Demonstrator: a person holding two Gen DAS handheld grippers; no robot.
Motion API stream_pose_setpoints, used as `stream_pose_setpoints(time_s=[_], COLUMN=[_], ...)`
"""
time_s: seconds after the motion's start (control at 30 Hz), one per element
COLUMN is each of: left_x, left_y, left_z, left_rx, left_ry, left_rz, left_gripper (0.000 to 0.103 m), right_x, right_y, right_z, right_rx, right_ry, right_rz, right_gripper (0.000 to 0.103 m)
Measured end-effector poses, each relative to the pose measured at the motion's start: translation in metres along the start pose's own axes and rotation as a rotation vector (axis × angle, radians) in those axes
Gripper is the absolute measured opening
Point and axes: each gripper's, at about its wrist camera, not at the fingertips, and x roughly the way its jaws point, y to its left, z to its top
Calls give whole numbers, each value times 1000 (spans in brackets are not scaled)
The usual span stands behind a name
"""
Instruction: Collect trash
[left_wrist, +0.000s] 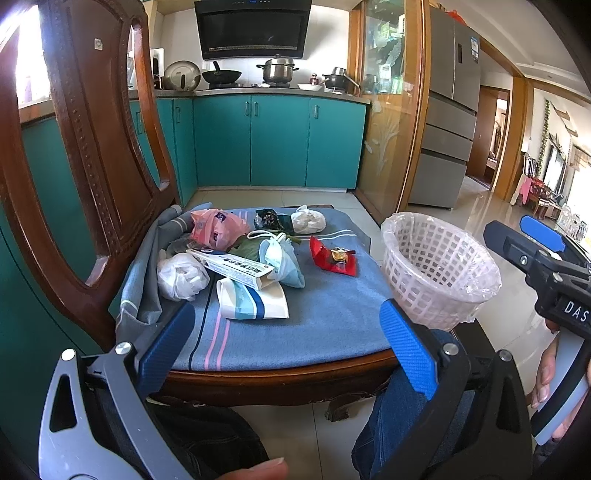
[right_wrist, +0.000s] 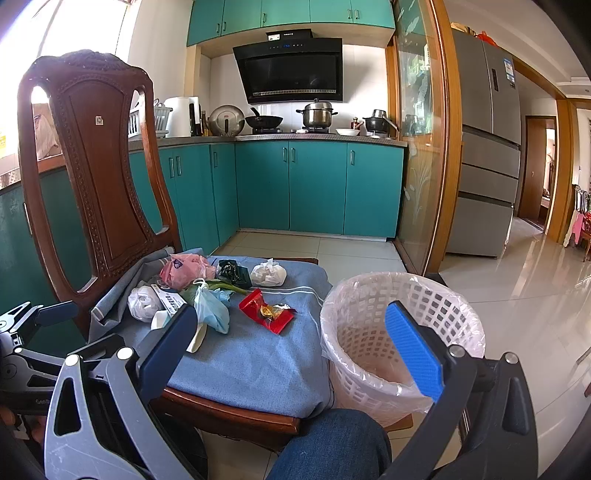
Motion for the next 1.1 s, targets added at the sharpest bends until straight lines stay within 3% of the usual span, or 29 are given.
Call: stream_pose_setpoints(time_s=[0.63,0.73,0.87,0.97,1.03,1.1], left_x=[25,30,35,52,71,101], left_y=[14,21,40,56,62,71], left_z=[-2,4,32,74,101,132], left_rx=[-34,-40,-60,-62,-44,-41], left_ry=[45,40,-37,-76,-85,-78], left_rz=[17,32,72,67,108,141], left_gripper=[100,100,100,100,100,92], right_x=[3,4,25,46,67,102], right_y=[-1,-7,-15,-18,-20,-18], right_z=[10,14,31,47,60,75], right_rx=[17,57,70,51,41,26], right_ry=[-17,-22,18,45,41,87], right_rz=[-36,4,66,72,70,102], right_gripper=[100,100,100,100,100,96])
